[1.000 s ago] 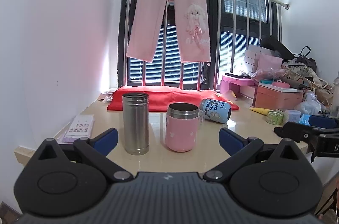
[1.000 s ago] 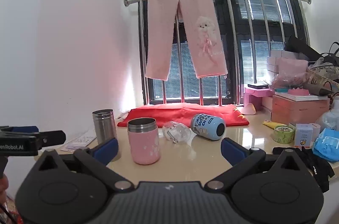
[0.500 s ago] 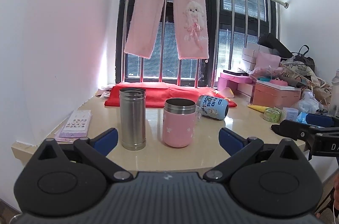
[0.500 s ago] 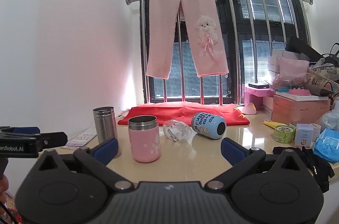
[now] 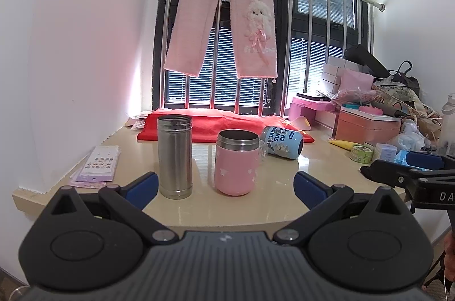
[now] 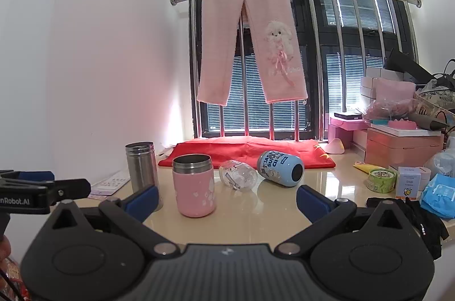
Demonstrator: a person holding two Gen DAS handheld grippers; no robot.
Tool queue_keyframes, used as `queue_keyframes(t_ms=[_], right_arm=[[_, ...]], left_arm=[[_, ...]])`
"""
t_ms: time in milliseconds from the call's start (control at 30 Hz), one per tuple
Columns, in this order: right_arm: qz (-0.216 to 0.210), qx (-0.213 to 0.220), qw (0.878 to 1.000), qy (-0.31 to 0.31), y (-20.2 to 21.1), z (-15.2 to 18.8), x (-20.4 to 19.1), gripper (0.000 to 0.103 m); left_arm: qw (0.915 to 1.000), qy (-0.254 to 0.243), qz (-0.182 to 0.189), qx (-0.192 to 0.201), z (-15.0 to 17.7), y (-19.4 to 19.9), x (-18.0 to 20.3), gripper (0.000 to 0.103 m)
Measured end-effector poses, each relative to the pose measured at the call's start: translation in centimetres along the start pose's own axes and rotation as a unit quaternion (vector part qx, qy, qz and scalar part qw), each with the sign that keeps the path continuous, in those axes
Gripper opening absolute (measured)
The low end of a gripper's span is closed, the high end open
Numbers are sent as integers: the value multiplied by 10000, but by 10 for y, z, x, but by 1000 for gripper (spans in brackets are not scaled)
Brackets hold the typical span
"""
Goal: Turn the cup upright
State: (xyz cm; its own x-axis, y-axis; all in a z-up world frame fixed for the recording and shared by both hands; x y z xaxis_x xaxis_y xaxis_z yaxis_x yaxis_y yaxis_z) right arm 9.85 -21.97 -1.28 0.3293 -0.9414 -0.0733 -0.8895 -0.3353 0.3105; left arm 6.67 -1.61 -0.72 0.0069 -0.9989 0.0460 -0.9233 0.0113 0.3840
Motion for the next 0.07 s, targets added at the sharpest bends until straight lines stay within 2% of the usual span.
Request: queue_keyframes(t_ms=[67], right_arm=[[-1, -2, 10000, 5, 0, 0, 0, 103]], left_arm=[[10000, 5, 10, -9, 0, 0, -1, 103]])
Point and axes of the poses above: each gripper's, at about its wrist camera, not at the fingertips, and y roughly against the way its jaws point, x to its right, z to its underside, the point moved 5 cm from there along -y, roughly the way its jaws point, and after that the axes turned 8 degrees about -x, right-handed, at the moved point
